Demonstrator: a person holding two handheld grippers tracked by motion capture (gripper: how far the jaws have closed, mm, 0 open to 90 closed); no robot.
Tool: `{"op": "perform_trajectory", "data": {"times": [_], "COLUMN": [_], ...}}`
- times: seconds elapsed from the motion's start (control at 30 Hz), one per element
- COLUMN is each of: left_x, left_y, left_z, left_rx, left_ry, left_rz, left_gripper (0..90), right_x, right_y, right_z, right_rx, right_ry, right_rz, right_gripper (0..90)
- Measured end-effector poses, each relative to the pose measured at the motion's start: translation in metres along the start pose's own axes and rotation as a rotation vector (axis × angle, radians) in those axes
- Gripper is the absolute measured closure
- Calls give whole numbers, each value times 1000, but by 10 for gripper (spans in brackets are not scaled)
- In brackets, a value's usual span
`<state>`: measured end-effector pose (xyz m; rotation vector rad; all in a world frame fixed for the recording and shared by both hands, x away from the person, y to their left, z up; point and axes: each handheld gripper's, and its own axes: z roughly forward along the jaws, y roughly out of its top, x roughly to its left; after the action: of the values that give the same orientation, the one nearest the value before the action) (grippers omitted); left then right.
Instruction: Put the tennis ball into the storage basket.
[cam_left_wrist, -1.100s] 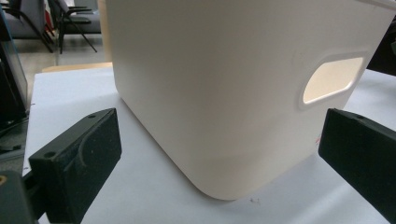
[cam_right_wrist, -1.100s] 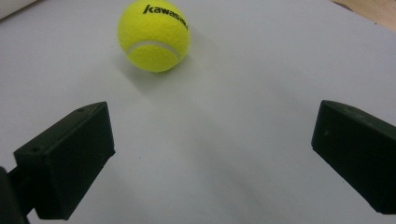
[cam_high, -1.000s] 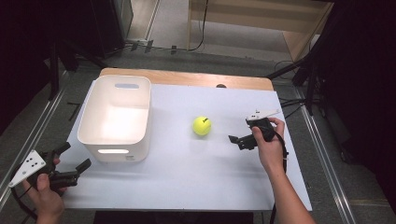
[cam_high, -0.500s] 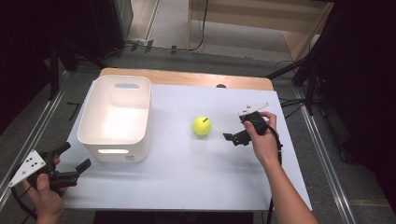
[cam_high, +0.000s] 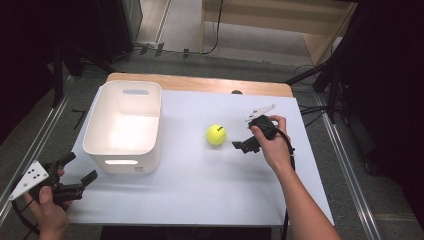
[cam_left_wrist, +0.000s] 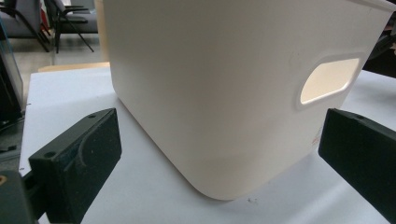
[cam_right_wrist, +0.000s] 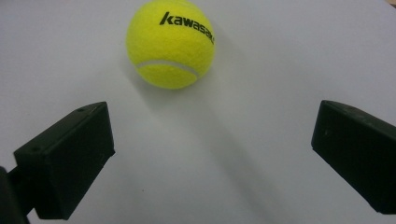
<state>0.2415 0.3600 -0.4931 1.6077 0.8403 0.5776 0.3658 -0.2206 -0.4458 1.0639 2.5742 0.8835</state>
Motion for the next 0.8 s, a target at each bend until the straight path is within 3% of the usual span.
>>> {"op": "perform_trajectory", "data": {"times": [0.37,0.8], "left_x": [0,0], "left_y": [0,0], "left_z": [0,1], "left_rx": [3,0], "left_ry": [1,-3], "left_rz": [2,0], "left_gripper": [0,0], "right_x": [2,3], "right_y": [15,27], "right_z": [11,23], "right_rx": [40,77], "right_ry": [18,51], "right_rz": [-34,-35], "right_gripper": [0,0]}}
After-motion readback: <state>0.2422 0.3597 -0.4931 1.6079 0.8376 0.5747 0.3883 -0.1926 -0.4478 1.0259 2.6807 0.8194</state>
